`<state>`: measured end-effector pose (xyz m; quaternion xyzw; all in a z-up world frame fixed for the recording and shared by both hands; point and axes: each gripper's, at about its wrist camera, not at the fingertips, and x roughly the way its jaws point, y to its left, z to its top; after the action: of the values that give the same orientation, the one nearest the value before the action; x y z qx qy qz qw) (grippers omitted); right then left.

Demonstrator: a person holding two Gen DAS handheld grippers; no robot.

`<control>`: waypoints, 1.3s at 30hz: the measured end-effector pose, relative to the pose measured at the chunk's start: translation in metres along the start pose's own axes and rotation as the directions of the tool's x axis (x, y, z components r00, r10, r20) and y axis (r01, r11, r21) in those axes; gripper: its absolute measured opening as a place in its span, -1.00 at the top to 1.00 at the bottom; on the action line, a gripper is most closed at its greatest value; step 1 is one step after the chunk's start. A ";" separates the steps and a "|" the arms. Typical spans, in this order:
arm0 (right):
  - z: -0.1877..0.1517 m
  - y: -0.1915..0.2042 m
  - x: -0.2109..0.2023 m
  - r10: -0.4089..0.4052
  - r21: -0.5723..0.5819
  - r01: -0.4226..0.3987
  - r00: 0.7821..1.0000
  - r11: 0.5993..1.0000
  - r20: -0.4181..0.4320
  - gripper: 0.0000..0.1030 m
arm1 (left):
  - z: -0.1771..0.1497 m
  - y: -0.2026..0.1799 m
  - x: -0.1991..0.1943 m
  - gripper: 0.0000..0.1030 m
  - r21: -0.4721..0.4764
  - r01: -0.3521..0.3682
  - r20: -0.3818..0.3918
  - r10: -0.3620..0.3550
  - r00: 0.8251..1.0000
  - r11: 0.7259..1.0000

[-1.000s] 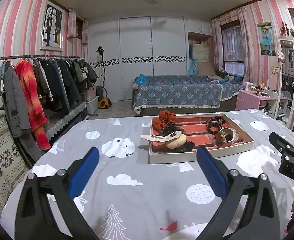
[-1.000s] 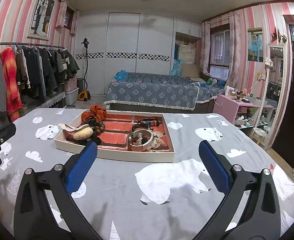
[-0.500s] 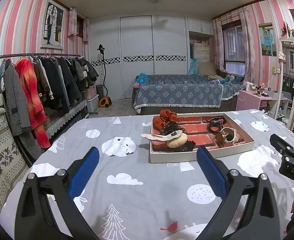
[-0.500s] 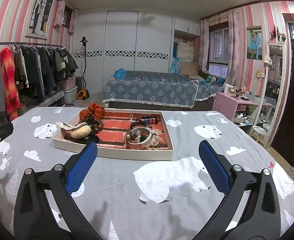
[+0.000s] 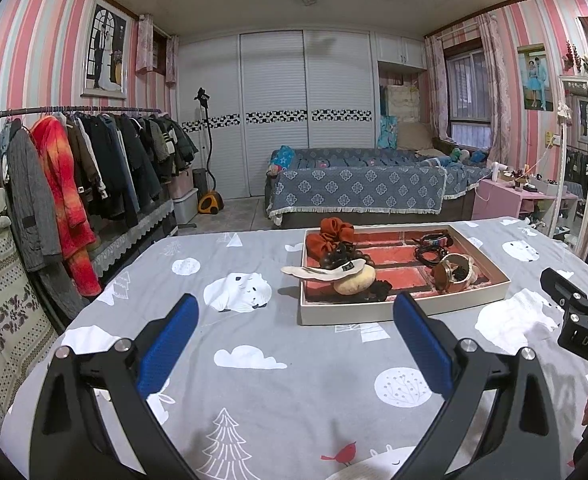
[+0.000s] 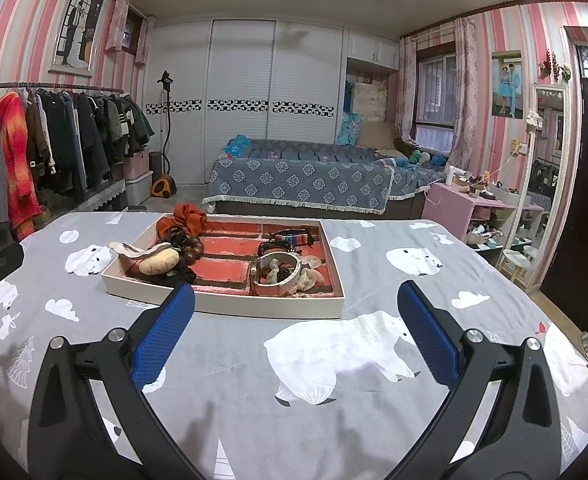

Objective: Organize jewelry

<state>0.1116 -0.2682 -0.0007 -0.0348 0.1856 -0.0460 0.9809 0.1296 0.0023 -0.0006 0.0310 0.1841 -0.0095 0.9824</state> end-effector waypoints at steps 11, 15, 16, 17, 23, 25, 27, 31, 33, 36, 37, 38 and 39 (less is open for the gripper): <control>-0.001 0.000 0.000 0.000 0.000 0.000 1.000 1.000 -0.001 -0.92 | -0.002 0.001 0.002 -0.86 0.002 -0.001 -0.003 0.001 1.000 1.000; 0.000 -0.001 0.000 -0.001 0.000 0.001 1.000 1.000 0.000 -0.92 | -0.002 0.002 0.002 -0.86 -0.001 -0.003 -0.003 0.003 1.000 1.000; 0.000 -0.001 0.000 -0.001 0.000 0.001 1.000 1.000 0.000 -0.92 | -0.003 0.002 0.002 -0.86 -0.002 -0.003 -0.003 0.003 1.000 1.000; 0.000 -0.001 0.000 -0.001 0.000 0.001 1.000 1.000 0.000 -0.92 | -0.002 0.002 0.002 -0.86 -0.002 -0.004 -0.002 0.003 1.000 1.000; 0.000 -0.001 0.000 -0.001 -0.001 0.001 1.000 1.000 -0.001 -0.92 | -0.002 0.002 0.002 -0.86 0.000 -0.005 -0.001 0.005 1.000 1.000; 0.000 -0.001 0.000 -0.001 0.000 0.001 1.000 1.000 -0.001 -0.92 | -0.002 0.002 0.002 -0.86 0.000 -0.005 0.000 0.005 1.000 1.000; 0.000 -0.001 0.000 -0.002 0.000 0.002 1.000 1.000 -0.001 -0.92 | -0.002 0.002 0.001 -0.86 -0.001 -0.006 0.000 0.006 1.000 1.000; 0.000 -0.001 0.000 -0.002 0.000 0.002 1.000 1.000 0.000 -0.92 | -0.001 0.002 0.002 -0.86 -0.005 -0.006 -0.006 0.006 1.000 1.000; 0.000 -0.001 0.000 -0.001 -0.001 0.001 1.000 1.000 -0.002 -0.92 | -0.001 0.002 0.001 -0.86 -0.005 -0.012 -0.009 0.012 1.000 1.000; 0.000 -0.001 0.000 -0.001 0.000 0.001 1.000 1.000 -0.001 -0.92 | -0.001 0.003 0.001 -0.86 -0.011 -0.007 -0.012 0.007 1.000 1.000; 0.000 -0.001 0.000 -0.001 0.000 0.001 1.000 1.000 -0.001 -0.92 | 0.000 0.004 0.001 -0.86 -0.014 -0.006 -0.013 0.006 1.000 1.000; 0.000 -0.001 0.000 -0.001 0.000 0.001 1.000 1.000 -0.001 -0.92 | 0.000 0.005 0.001 -0.86 -0.015 -0.007 -0.013 0.007 1.000 1.000; 0.000 -0.001 0.000 -0.001 0.000 0.001 1.000 1.000 -0.001 -0.92 | 0.000 0.004 0.001 -0.86 -0.014 -0.009 -0.013 0.008 1.000 1.000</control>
<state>0.1116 -0.2690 -0.0002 -0.0347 0.1860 -0.0464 0.9808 0.1309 0.0068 -0.0009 0.0249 0.1904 -0.0039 0.9814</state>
